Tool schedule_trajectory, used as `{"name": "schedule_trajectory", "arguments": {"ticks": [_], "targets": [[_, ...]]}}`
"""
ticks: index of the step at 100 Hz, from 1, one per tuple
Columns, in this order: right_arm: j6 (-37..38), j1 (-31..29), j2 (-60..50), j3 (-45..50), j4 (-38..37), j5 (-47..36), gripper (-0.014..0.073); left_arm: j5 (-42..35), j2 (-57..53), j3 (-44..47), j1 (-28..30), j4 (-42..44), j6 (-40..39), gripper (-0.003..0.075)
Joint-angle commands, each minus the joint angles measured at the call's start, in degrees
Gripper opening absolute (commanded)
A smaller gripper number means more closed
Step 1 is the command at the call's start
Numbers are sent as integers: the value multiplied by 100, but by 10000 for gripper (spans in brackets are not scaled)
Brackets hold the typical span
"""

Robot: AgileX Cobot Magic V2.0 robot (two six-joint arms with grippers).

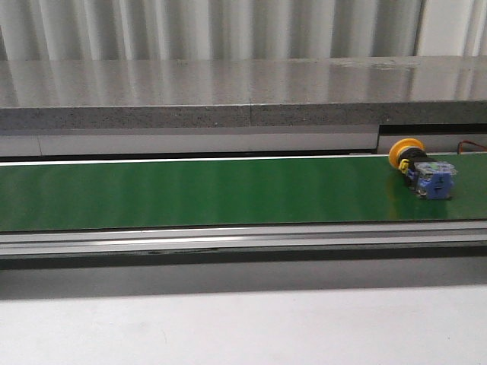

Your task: Move button from right to left

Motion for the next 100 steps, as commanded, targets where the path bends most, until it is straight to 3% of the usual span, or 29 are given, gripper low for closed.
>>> {"name": "schedule_trajectory", "arguments": {"ticks": [1,56,100], "targets": [[-76,-10,29,-129,-15,-483,-67,-448,-188,223,18,-9,-42,-20],[-76,-10,29,-129,-15,-483,-67,-635,-109,-65,18,33,6,-20],[-76,-10,29,-129,-9,-514,-67,1413,1692,-1849,18,75,6,-20]]}}
